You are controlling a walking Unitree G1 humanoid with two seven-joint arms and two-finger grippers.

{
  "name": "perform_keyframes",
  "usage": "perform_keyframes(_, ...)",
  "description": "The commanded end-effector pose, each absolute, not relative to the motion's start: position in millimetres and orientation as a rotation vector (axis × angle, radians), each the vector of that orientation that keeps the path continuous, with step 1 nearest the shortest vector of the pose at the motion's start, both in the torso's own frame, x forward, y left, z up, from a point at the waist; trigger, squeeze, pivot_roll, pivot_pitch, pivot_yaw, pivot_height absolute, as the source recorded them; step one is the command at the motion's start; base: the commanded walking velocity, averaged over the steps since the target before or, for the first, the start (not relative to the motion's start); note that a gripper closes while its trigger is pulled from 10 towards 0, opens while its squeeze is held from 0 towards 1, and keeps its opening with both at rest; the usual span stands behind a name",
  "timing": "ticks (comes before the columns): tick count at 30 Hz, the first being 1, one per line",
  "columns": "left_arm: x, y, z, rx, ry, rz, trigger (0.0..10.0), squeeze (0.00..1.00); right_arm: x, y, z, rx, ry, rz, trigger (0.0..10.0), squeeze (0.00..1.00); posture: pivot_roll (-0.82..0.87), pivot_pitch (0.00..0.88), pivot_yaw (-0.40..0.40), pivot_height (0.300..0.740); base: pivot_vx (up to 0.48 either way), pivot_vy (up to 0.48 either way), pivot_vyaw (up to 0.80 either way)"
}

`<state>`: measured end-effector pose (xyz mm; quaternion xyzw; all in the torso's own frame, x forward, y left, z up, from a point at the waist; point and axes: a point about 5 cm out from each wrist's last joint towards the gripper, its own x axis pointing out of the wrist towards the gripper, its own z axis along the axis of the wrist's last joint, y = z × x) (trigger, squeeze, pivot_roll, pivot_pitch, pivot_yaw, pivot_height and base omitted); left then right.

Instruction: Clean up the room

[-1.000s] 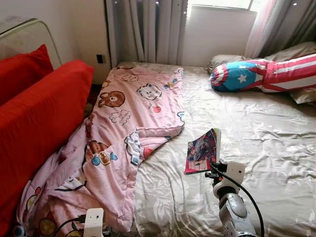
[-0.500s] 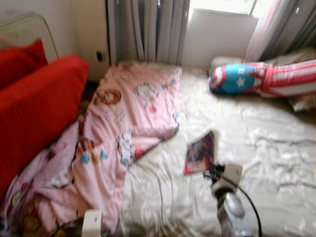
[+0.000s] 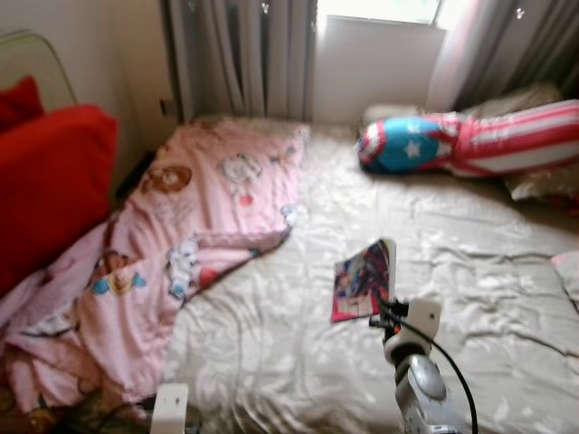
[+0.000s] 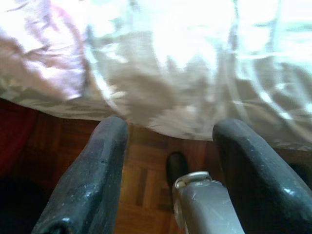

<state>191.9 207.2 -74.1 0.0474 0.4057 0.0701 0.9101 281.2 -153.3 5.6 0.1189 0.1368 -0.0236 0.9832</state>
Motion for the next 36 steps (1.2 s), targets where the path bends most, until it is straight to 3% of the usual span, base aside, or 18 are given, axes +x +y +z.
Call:
perform_keyframes(1,188.0,199.3,-77.5,0.082,0.849,0.128,10.0,0.00,283.9,-165.2,11.2,0.229,0.237,-0.084,10.0,0.00,-0.01,0.000,-0.060,0.740,0.000,-0.435,0.00)
perform_keyframes(19,184.2,201.2,-79.1,0.088,0.862,0.130,10.0,0.00,283.7,-165.4,10.5,0.229,0.237,-0.087,10.0,0.00,-0.01,0.000,-0.060,0.740,0.000,-0.408,0.00)
perform_keyframes(36,183.7,201.1,-79.3,0.066,0.860,0.133,10.0,0.00,283.7,-165.7,10.3,0.228,0.237,-0.090,10.0,0.00,-0.01,0.000,-0.058,0.740,0.000,0.000,0.00)
